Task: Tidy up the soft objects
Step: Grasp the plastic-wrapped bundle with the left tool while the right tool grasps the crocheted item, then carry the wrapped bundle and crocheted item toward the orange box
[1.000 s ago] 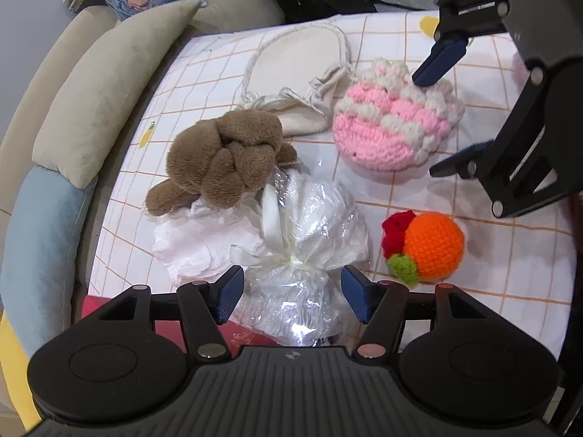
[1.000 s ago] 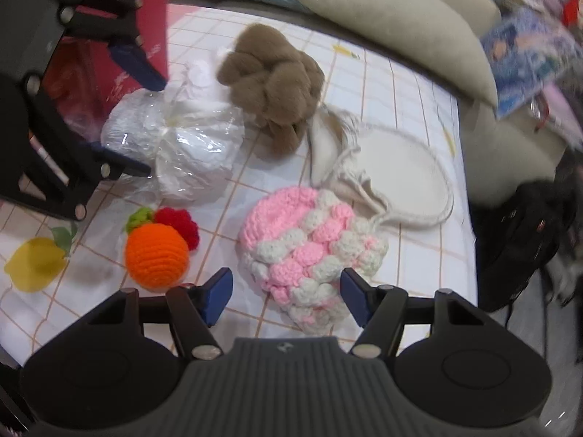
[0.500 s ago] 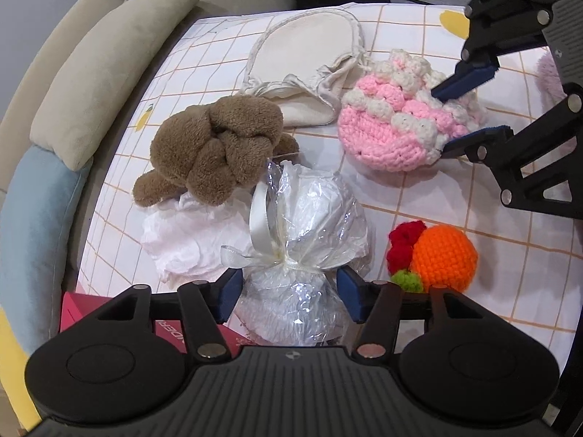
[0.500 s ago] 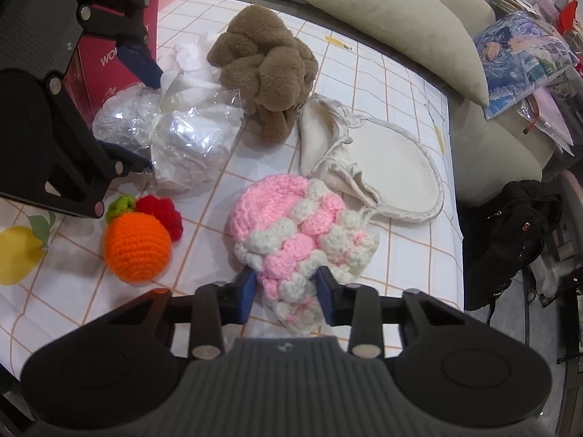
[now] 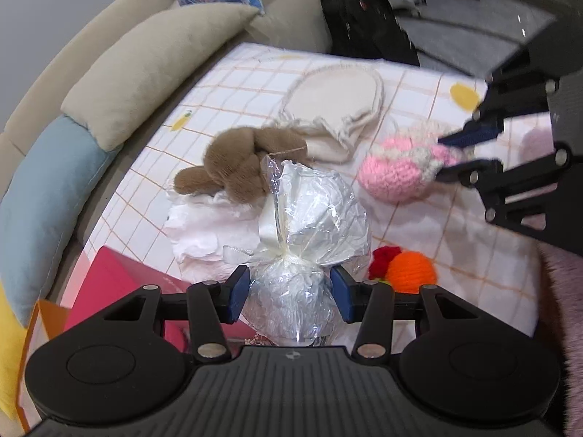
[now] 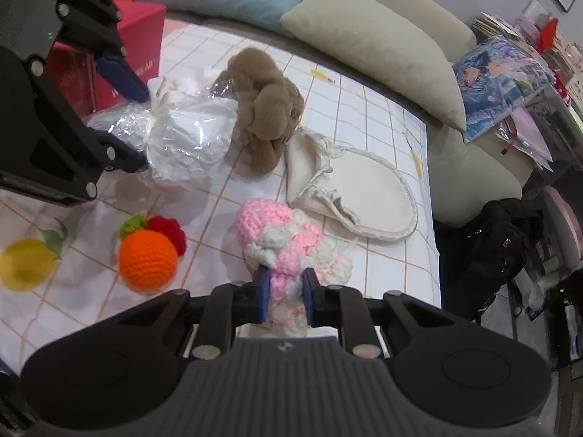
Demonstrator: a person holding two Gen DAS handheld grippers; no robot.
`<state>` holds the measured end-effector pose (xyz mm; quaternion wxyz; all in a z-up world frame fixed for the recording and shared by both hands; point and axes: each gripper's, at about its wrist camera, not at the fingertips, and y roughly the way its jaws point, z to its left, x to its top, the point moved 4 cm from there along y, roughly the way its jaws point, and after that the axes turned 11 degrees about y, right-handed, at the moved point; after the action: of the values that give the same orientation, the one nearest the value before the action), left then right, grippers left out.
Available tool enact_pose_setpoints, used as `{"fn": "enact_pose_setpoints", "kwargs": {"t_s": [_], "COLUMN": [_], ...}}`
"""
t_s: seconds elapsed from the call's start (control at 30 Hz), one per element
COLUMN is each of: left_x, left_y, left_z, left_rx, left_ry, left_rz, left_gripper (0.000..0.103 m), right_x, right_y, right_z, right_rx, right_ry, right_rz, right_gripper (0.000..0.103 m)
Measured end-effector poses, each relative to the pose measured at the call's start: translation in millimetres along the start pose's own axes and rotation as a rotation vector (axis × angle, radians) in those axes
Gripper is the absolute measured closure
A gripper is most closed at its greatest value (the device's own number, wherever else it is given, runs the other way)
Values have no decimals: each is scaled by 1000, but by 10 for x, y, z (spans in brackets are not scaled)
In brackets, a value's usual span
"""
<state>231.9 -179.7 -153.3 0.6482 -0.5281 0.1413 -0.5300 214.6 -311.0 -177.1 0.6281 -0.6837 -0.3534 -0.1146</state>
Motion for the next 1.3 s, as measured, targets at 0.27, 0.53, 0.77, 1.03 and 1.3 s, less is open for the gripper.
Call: {"fn": "enact_pose_setpoints", "kwargs": {"t_s": [0.27,0.53,0.77,1.03,1.3], "left_x": [-105,-395,-828,-1336,-1667], "left_y": [-538,-1137,-1389,-1579,-1728], "left_z": [52,130,121,167,177], "left_rx": [-20,9,31,10,15], "left_ry": [-186,-348,-482,-655,-750], "left_rz": [-124,-230,-229,-218,-250], "left_gripper": [48,48,48,48,48], "right_x": [-16,-50,-21,36,136], "right_y": [-517,-1030,-1220,-1352,-1474], "right_z": [-29,237,474,916,1230], "right_rx": [32,93,174,261,317], "right_ry": [149,235,299,279,258], "right_rz": [-63,-108,-100,-72,-53], "right_gripper": [87,87,87,87,87]}}
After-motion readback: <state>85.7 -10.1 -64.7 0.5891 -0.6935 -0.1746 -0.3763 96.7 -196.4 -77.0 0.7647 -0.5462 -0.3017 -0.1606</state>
